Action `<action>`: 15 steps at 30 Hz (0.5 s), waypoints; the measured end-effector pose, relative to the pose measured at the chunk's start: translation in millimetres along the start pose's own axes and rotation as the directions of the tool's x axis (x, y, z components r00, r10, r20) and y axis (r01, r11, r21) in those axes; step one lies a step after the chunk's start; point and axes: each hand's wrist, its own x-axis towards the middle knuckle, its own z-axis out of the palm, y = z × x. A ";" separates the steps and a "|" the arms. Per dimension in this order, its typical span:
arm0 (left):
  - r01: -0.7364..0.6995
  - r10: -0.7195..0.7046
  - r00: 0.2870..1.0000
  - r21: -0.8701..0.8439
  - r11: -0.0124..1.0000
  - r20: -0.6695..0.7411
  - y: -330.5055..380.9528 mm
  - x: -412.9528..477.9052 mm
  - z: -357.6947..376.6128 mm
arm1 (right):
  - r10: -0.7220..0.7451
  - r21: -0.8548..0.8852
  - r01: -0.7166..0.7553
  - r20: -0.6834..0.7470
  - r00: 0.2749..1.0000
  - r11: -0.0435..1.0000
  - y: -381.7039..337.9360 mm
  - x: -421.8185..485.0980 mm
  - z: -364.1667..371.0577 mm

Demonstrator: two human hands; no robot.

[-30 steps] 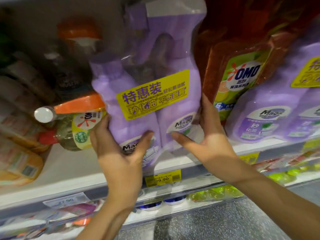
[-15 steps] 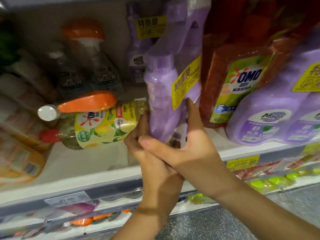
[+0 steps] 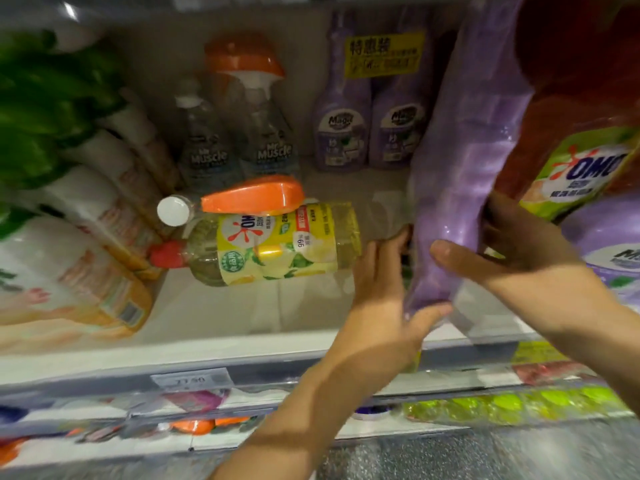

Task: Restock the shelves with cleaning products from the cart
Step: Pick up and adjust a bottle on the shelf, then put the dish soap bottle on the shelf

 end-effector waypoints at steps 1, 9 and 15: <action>-0.028 0.028 1.000 0.020 0.999 -0.009 -6.3 0.7 -2.6 | -0.006 0.002 0.006 -0.014 1.000 1.000 -0.3 1.2 -1.5; -0.207 0.299 0.896 0.289 0.935 -0.327 -36.6 -13.4 -59.3 | -0.134 -0.266 0.087 -0.164 0.977 0.960 16.6 3.7 2.0; -0.112 0.360 0.763 0.438 0.892 -0.538 -52.2 -31.3 -107.7 | -0.275 -0.291 0.134 -0.527 0.804 0.947 20.9 -18.9 32.8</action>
